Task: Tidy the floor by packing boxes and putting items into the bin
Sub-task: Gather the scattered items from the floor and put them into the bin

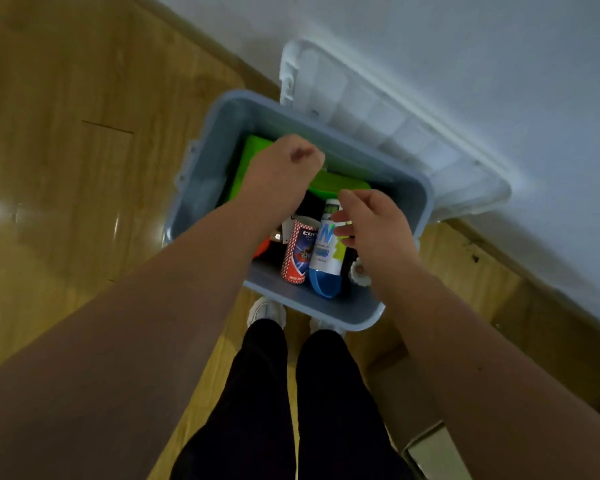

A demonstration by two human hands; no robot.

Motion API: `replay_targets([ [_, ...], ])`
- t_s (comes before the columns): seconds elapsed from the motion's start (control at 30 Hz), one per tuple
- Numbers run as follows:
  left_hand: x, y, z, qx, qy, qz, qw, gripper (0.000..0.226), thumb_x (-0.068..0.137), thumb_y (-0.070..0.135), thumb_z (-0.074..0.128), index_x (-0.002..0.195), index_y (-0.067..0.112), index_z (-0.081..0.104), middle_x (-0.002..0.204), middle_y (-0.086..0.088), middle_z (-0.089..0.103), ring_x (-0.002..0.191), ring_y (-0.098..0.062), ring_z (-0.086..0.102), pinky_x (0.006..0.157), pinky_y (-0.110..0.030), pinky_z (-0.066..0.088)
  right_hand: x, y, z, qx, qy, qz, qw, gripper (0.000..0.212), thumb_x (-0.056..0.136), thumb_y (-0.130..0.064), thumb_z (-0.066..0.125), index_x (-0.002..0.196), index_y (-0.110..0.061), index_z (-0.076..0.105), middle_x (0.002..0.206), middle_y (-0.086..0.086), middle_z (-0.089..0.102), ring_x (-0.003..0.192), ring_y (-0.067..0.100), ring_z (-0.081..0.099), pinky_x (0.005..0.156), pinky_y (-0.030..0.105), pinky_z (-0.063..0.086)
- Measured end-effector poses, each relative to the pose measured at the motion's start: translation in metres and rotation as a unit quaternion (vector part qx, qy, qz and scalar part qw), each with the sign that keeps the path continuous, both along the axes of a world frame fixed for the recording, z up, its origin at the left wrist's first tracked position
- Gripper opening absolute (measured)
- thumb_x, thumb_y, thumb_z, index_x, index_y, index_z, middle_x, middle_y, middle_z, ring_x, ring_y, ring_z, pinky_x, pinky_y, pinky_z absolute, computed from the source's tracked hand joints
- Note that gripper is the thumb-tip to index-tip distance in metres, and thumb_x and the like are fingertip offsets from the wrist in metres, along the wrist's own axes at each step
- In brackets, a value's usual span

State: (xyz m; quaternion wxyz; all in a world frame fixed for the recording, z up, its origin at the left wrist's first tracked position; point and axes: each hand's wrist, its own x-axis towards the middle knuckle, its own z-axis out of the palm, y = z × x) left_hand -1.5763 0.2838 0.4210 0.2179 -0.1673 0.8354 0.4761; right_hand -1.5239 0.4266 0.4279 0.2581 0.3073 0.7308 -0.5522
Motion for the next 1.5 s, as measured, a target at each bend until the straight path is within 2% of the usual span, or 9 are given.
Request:
replay_targets([
  [0.13,0.009,-0.028,0.088,0.019,0.022,0.059,0.998,0.015,0.092,0.031,0.057,0.078,0.030,0.060,0.067,0.017,0.060,0.063,0.011,0.053,0.058,-0.005,0.041,-0.014,-0.024,0.092,-0.026,0.025,0.058,0.998,0.006,0.095,-0.031,0.059,0.089,-0.028,0.061,0.085,-0.005,0.069,0.068,0.001,0.063,0.060,0.016,0.048],
  [0.27,0.034,-0.071,0.174,0.022,0.038,0.129,0.991,0.014,0.094,0.026,0.056,0.081,0.027,0.061,0.074,0.008,0.058,0.071,-0.008,0.052,0.072,-0.032,0.046,-0.015,-0.049,0.180,-0.011,0.070,0.150,0.986,0.006,0.094,-0.032,0.058,0.091,-0.029,0.061,0.088,-0.003,0.071,0.072,0.006,0.065,0.062,0.020,0.050],
  [0.43,0.112,-0.123,0.276,-0.001,0.099,0.229,0.968,0.012,0.095,0.028,0.056,0.096,0.021,0.066,0.087,-0.001,0.066,0.071,-0.009,0.055,0.063,-0.018,0.046,0.023,-0.076,0.275,-0.023,0.120,0.281,0.952,0.006,0.092,-0.039,0.056,0.090,-0.035,0.060,0.091,-0.004,0.069,0.077,0.010,0.064,0.067,0.028,0.052],
  [0.53,0.187,-0.148,0.332,-0.015,0.128,0.297,0.946,0.015,0.095,0.032,0.056,0.097,0.023,0.068,0.100,-0.004,0.070,0.091,-0.021,0.065,0.083,-0.042,0.053,0.061,-0.101,0.322,-0.044,0.139,0.356,0.923,0.006,0.093,-0.038,0.056,0.090,-0.034,0.060,0.095,-0.005,0.067,0.083,0.011,0.063,0.068,0.026,0.047],
  [0.63,0.278,-0.166,0.388,-0.015,0.158,0.378,0.912,0.012,0.094,0.032,0.057,0.089,0.033,0.067,0.097,-0.003,0.071,0.093,-0.028,0.066,0.084,-0.051,0.052,0.109,-0.138,0.370,-0.076,0.135,0.439,0.885,0.007,0.096,-0.033,0.055,0.094,-0.030,0.061,0.094,-0.003,0.067,0.083,0.011,0.063,0.072,0.029,0.052],
  [0.93,0.565,-0.186,0.506,-0.070,0.185,0.562,0.803,0.014,0.097,0.019,0.056,0.089,0.027,0.065,0.094,-0.002,0.069,0.082,-0.011,0.064,0.076,-0.035,0.047,0.324,-0.254,0.492,-0.187,0.138,0.677,0.698,0.011,0.093,-0.036,0.059,0.092,-0.027,0.064,0.084,-0.007,0.067,0.069,0.006,0.061,0.063,0.022,0.047],
  [1.13,0.805,-0.139,0.550,-0.157,0.120,0.671,0.715,0.010,0.097,0.023,0.056,0.093,0.026,0.064,0.101,-0.006,0.069,0.087,-0.018,0.065,0.078,-0.035,0.048,0.538,-0.289,0.515,-0.227,0.132,0.819,0.511,0.009,0.093,-0.031,0.060,0.088,-0.026,0.065,0.080,-0.008,0.067,0.064,0.003,0.061,0.063,0.022,0.045],
  [1.37,1.012,-0.065,0.561,-0.216,0.051,0.766,0.603,0.015,0.097,0.032,0.054,0.105,0.027,0.065,0.100,0.007,0.069,0.090,-0.008,0.066,0.082,-0.036,0.054,0.771,-0.297,0.524,-0.258,0.094,0.900,0.338,0.014,0.094,-0.039,0.057,0.098,-0.029,0.065,0.091,-0.006,0.069,0.077,0.010,0.065,0.068,0.028,0.050],
  [1.5,1.083,-0.041,0.548,-0.221,0.031,0.804,0.551,0.015,0.096,0.033,0.054,0.106,0.028,0.065,0.097,0.007,0.069,0.089,-0.008,0.065,0.084,-0.038,0.054,0.866,-0.292,0.520,-0.263,0.068,0.920,0.281,0.013,0.093,-0.039,0.058,0.098,-0.029,0.065,0.093,-0.005,0.070,0.081,0.014,0.066,0.073,0.031,0.052],
])
